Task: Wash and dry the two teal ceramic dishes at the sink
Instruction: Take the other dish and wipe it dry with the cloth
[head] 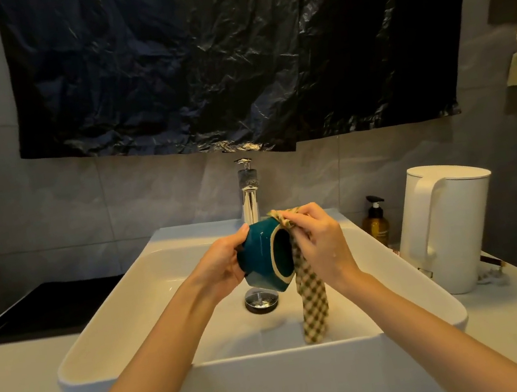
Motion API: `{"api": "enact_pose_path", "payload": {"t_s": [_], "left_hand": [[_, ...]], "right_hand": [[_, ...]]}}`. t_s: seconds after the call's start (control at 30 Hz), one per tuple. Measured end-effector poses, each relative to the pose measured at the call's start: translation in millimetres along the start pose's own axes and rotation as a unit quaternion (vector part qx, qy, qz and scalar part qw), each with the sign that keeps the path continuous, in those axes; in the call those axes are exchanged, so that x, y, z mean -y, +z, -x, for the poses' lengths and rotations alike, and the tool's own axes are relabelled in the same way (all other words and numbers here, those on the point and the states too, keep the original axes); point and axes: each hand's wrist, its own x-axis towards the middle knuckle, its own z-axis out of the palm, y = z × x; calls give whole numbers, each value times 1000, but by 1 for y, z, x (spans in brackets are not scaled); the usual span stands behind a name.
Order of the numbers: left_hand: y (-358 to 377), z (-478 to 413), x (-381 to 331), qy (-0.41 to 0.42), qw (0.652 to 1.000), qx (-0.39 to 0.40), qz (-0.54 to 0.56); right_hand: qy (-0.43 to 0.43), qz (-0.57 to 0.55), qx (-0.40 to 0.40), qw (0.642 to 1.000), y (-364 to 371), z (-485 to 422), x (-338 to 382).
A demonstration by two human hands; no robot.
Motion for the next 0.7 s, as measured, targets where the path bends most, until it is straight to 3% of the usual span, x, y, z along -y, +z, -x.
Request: {"api": "enact_pose_path", "payload": {"t_s": [0.1,0.33,0.53,0.7], "left_hand": [[0,0,0,3,1000,8,-22],[-2,4,-4,29,1000,1,2],[0,6,-3,31,999,9,10],[-3,8,-8,28,997,-12,70]], "right_hand": [[-86,19,41,995,-1,6,3],[65,-14,35,997,-1,3,-8],[-9,-25,11,1000,-2,3,-1],[43,-8,31,999,-1,5,-9]]}}
